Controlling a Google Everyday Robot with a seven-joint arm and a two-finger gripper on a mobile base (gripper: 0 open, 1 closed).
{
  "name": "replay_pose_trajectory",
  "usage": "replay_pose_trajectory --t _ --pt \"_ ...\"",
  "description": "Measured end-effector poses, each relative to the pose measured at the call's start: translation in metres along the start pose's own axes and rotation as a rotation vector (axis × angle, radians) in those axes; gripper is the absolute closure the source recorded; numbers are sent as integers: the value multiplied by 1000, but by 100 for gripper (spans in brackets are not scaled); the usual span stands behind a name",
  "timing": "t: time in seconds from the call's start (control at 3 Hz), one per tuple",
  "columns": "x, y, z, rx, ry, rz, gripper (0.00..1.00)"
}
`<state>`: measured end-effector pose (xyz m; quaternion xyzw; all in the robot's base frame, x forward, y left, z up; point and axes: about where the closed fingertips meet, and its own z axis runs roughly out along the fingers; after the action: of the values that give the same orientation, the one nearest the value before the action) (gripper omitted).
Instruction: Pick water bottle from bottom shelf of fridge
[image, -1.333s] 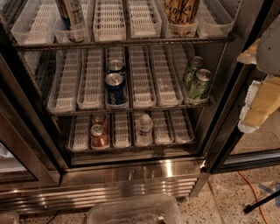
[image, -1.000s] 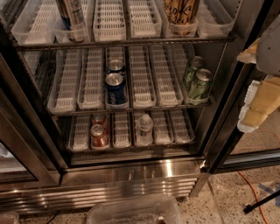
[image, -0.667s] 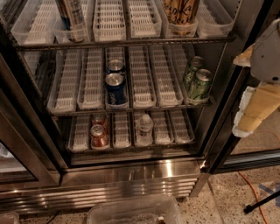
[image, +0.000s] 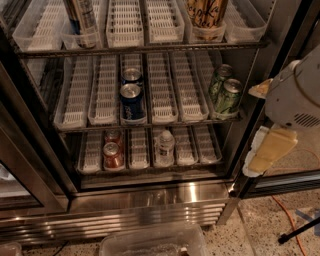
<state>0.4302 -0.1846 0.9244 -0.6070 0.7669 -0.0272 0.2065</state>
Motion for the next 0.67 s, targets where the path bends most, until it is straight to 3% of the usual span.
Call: replay_pose_trajectory --t 0.67 --pt "-9 28 57 32 -225 60 0"
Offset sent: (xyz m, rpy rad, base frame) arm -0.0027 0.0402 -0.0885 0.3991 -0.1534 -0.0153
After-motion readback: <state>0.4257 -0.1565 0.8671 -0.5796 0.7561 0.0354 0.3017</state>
